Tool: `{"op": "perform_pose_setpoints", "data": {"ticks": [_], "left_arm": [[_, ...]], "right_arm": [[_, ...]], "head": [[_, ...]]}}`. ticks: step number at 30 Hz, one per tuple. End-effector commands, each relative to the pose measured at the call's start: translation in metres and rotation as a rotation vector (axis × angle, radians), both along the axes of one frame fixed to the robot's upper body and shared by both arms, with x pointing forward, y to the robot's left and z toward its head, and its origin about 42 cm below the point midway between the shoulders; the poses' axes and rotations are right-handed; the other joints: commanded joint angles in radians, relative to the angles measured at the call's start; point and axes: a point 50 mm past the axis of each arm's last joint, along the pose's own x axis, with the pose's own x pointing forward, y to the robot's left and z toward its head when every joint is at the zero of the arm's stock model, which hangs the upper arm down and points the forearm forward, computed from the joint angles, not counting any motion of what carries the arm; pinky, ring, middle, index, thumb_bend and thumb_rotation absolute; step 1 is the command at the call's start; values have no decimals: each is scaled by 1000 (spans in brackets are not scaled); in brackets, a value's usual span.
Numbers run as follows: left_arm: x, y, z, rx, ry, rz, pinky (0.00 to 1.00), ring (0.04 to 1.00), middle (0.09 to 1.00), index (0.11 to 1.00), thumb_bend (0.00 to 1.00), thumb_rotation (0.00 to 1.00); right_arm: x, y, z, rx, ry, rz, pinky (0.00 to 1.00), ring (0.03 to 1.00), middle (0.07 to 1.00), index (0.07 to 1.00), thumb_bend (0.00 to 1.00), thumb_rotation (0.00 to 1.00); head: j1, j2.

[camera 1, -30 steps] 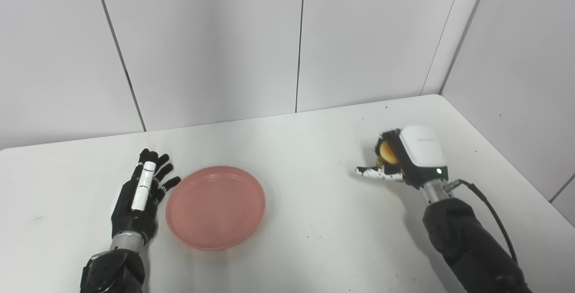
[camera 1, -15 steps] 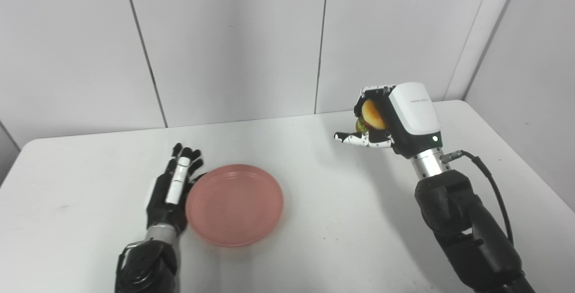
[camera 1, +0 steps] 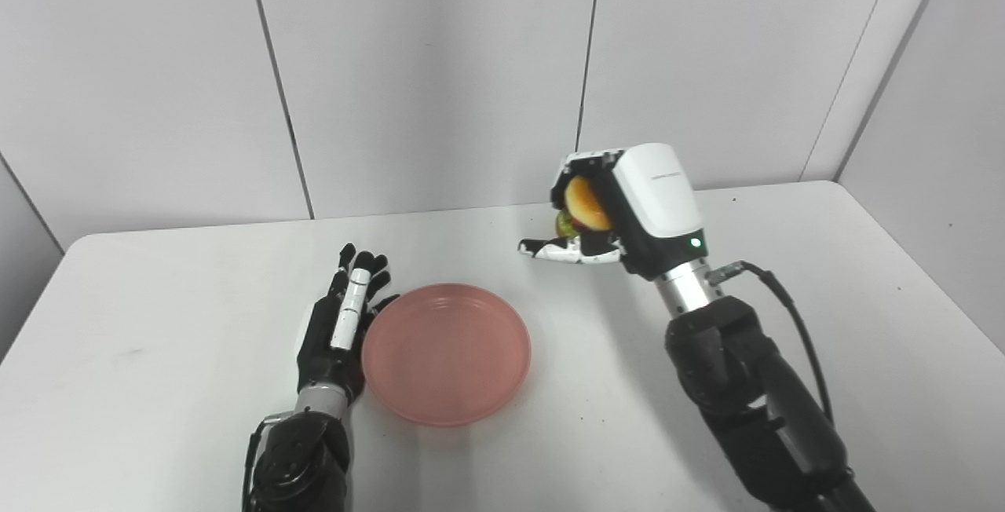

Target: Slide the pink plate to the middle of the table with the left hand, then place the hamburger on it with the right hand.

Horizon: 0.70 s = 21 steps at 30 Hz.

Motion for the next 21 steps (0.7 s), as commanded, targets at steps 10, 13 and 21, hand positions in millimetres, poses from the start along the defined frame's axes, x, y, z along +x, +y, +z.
{"op": "perform_pose_setpoints", "data": {"ticks": [10, 13, 21], "left_arm": [[1, 1, 4, 12, -16, 25, 737, 886, 880, 984, 757, 721], [2, 0, 5, 14, -19, 28, 742, 887, 878, 987, 761, 723], [5, 5, 11, -27, -46, 58, 726, 886, 863, 975, 761, 706]], "right_arm": [[21, 73, -2, -35, 0, 142, 119, 170, 245, 319, 530, 279], [23, 76, -13, -52, 16, 158, 121, 172, 251, 324, 532, 287], [31, 85, -44, -112, 84, 182, 129, 180, 261, 340, 549, 218]], "head": [[25, -1], [32, -1], [40, 8]]}}
